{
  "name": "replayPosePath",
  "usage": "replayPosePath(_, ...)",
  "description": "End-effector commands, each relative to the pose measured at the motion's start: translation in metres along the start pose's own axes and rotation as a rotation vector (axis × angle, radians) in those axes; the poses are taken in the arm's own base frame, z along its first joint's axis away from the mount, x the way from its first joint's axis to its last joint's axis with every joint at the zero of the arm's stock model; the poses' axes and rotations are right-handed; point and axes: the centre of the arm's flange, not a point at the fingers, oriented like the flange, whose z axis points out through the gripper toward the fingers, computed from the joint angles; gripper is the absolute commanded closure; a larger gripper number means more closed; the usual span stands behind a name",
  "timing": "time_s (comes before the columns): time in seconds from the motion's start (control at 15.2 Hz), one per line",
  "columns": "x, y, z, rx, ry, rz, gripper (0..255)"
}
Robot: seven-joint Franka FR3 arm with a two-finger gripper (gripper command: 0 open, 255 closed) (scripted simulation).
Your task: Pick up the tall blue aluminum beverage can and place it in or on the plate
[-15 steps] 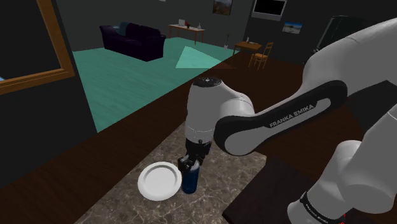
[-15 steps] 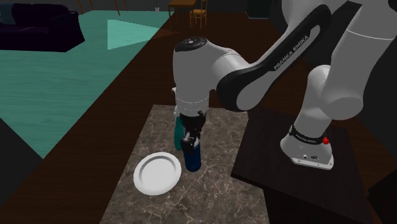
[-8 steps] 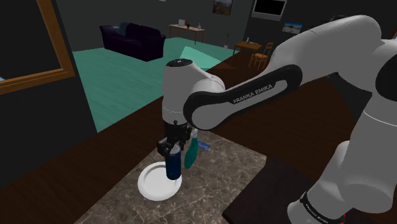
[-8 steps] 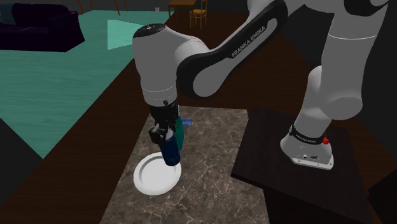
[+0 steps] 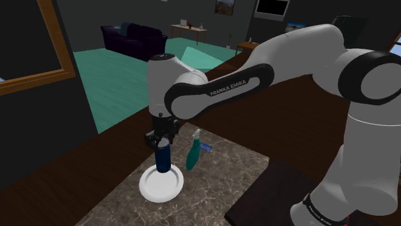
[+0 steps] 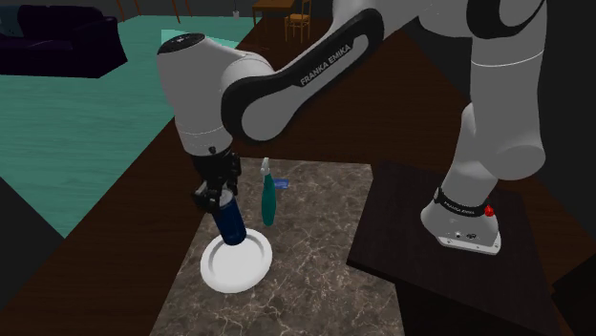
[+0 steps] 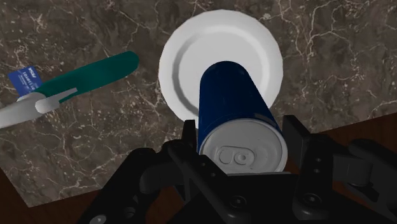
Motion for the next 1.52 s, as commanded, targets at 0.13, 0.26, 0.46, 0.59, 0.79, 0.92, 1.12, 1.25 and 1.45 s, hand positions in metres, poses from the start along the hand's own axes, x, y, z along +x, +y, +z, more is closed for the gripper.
replayPosePath(0.13,0.001,-0.001,0.020,0.000,0.001,0.000,255)
replayPosePath(0.26,0.001,-0.001,0.031,0.000,0.001,0.000,255)
replayPosePath(0.46,0.001,-0.001,0.047,0.000,0.001,0.000,255)
replayPosePath(0.59,0.001,-0.001,0.057,0.000,0.001,0.000,255)
replayPosePath(0.79,0.001,-0.001,0.073,0.000,0.001,0.000,255)
replayPosePath(0.92,0.001,-0.001,0.084,0.000,0.001,0.000,255)
replayPosePath(1.12,0.001,-0.001,0.100,0.000,0.001,0.000,255)
replayPosePath(1.25,0.001,-0.001,0.111,0.000,0.001,0.000,255)
replayPosePath(1.45,0.001,-0.001,0.111,0.000,0.001,0.000,255)
